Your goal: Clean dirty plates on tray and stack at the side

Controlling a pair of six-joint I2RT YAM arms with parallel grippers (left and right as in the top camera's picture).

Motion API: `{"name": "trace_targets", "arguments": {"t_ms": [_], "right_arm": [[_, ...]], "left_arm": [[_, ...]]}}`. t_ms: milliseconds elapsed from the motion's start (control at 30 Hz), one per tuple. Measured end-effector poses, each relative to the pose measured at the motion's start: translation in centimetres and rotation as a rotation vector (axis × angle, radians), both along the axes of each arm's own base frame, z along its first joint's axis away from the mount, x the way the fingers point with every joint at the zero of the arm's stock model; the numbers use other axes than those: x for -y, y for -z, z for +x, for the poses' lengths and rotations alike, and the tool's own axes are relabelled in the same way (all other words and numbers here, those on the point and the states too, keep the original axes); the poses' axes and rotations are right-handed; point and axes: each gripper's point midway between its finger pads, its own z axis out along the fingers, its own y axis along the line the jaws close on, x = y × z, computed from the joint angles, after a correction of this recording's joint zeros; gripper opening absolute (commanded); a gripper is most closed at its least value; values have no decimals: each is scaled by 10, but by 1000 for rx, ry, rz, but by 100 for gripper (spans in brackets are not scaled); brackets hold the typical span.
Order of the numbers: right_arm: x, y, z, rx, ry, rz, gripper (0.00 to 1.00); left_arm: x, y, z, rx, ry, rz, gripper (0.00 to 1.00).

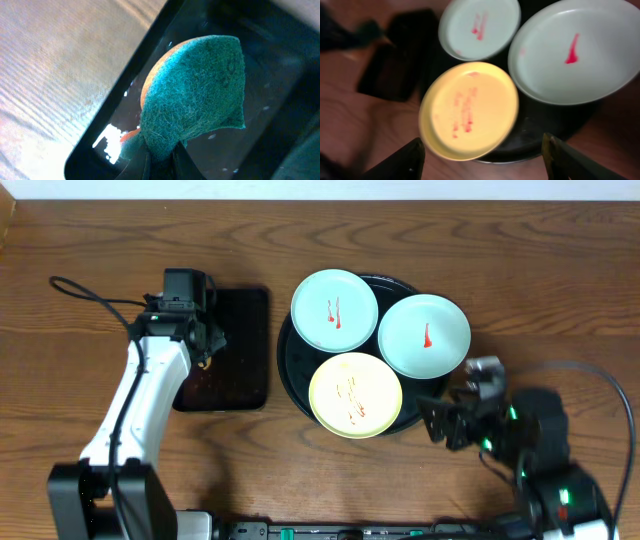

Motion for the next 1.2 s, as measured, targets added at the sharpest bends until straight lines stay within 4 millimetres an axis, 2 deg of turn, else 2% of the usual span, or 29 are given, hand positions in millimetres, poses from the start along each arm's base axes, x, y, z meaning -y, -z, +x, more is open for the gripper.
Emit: {"name": "trace_targets", "arguments": {"t_ms": [167, 233, 300, 400, 500, 567, 700, 867, 933, 1000, 1200], "right_arm": [[4, 18, 35, -144, -11, -164, 66], [4, 30, 53, -197, -14, -209, 63], [2, 37, 69, -225, -11, -229, 59], [-2, 45, 88, -235, -12, -241, 59], [-5, 50, 100, -227, -12, -242, 58], [-7, 52, 106, -215, -12, -242, 56], [-11, 46, 117, -165, -9, -227, 44], [-16, 40, 129, -119, 3, -207, 46], [-20, 45, 137, -111, 2, -203, 47], [-23, 50, 146, -98, 4, -200, 47], [-38, 55, 178, -5, 1, -174, 45]], "left_arm": [[4, -45, 17, 184, 37, 0, 7], [17, -67, 29, 284, 90, -8, 7], [36, -76, 38, 335, 147, -12, 8], [85, -89, 54, 418, 281, -37, 7], [126, -92, 67, 458, 376, -56, 7], [146, -86, 76, 460, 430, -55, 7], [183, -52, 90, 423, 544, -31, 8], [222, -7, 94, 372, 671, -3, 7], [230, 11, 93, 343, 700, 6, 7], [229, 23, 94, 319, 705, 14, 7], [230, 39, 99, 307, 712, 22, 7]]}}
